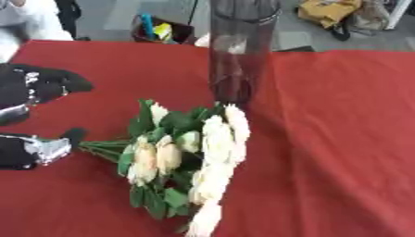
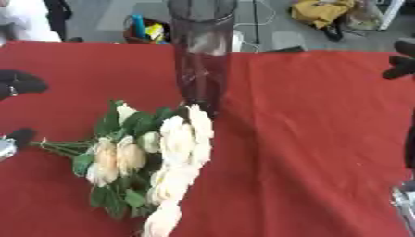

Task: Arrange flowers into the vase.

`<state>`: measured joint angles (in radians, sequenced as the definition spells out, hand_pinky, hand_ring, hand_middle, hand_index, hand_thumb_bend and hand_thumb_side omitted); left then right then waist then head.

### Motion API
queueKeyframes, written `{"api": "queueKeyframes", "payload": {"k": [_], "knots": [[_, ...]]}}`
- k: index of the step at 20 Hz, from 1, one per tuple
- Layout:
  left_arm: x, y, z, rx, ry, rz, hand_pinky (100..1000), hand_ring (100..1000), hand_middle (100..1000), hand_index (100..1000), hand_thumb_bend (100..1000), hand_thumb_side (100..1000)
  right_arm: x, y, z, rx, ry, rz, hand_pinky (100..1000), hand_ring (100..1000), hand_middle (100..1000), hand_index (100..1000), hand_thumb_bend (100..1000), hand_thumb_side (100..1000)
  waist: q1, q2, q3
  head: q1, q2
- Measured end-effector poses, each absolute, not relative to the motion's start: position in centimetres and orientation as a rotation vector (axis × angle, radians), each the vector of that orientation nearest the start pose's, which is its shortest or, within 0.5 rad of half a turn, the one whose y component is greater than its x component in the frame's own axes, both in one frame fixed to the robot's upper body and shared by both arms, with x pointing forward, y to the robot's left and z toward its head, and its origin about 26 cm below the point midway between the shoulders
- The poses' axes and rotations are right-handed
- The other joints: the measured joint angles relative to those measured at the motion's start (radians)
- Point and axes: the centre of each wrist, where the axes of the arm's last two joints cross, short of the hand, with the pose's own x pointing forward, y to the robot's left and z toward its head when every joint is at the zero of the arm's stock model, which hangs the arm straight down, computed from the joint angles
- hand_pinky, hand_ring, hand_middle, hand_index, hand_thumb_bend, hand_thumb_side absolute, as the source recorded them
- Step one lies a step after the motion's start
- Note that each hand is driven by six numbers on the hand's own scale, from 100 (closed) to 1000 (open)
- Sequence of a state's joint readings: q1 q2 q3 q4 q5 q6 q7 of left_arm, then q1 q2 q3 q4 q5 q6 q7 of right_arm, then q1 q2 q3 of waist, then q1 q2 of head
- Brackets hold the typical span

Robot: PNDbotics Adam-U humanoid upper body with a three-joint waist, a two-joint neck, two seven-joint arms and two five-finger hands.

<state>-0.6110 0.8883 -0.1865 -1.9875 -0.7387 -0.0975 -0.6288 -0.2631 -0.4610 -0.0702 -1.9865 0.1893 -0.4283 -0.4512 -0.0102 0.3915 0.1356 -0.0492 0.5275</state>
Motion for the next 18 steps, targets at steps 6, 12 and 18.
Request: {"api": "queueKeyframes", "payload": {"k": [6,12,18], "knots": [[30.1,25.7,31.0,-1.528,1.897,2.633,827,862,899,1000,361,1000,29.5,-30.1,20.7,0.722,3.387,-0.155,756,797,481,752,100,1000,0.004,-0.01,0.0,0.004,0.009],[30.3,25.0,30.4,-1.51,1.867,2.729,837,875,916,1000,420,1000,29.5,-30.1,20.6,0.713,3.398,-0.161,757,798,480,750,100,1000,0.005,-0.016,0.0,0.004,0.01],[31.6,25.0,29.5,-1.513,1.839,2.814,807,865,918,1000,457,990,29.5,-30.0,20.5,0.702,3.406,-0.177,759,799,477,747,100,1000,0.005,-0.018,-0.004,0.006,0.009]]}}
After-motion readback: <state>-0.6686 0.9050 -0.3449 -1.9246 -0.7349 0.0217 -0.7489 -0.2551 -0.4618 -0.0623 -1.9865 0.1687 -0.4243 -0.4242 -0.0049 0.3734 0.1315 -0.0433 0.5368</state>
